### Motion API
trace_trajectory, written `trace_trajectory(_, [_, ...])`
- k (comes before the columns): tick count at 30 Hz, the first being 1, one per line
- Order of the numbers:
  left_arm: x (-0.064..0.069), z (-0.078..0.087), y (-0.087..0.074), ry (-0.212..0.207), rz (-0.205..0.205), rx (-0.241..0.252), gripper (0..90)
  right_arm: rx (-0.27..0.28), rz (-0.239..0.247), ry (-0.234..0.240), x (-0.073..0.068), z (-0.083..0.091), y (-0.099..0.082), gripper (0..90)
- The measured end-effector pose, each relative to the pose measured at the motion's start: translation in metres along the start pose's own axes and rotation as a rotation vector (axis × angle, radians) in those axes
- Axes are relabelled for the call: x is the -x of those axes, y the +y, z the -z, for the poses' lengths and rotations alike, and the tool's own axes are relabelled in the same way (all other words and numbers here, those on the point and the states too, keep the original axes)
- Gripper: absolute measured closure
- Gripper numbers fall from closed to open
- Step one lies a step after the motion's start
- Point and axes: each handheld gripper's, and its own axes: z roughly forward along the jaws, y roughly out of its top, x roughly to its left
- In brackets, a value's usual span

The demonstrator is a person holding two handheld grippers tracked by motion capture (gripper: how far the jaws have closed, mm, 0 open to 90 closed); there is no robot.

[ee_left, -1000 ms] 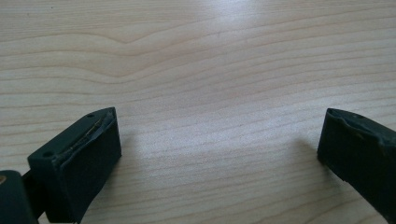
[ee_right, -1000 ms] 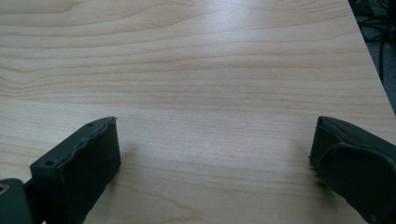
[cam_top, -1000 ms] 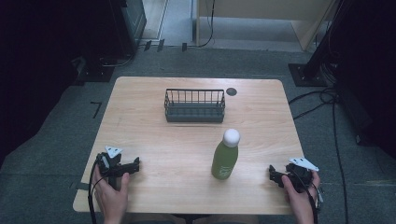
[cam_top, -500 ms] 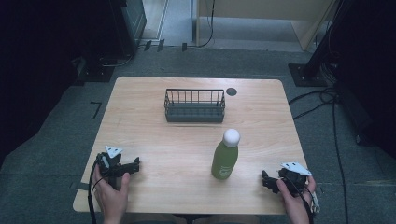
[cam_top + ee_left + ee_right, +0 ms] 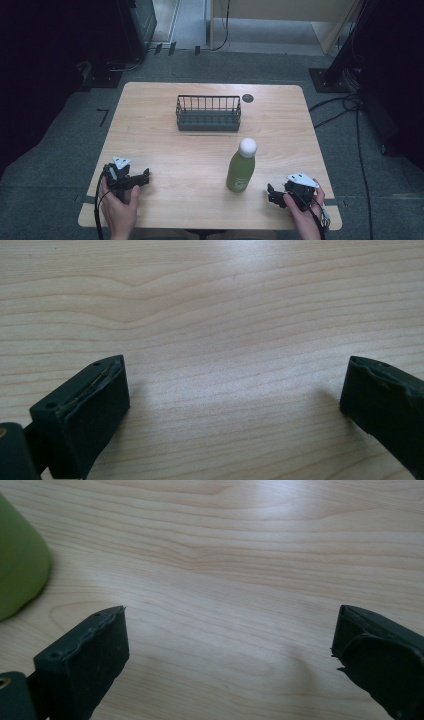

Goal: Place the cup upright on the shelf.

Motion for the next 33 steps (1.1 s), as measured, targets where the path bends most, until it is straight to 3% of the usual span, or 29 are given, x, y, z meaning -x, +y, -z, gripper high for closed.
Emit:
trace_trajectory(20, [0.0, 0.0, 0.0, 0.001, 0.002, 0.001, 0.0, 0.014, 0.087, 0.103, -0.048, -0.003, 0.005, 3.1])
trace_trajectory(33, [0.0, 0.0, 0.0, 0.0, 0.0, -0.001, 0.0, 0.027, 0.118, 0.151, -0.06, 0.001, 0.007, 4.3])
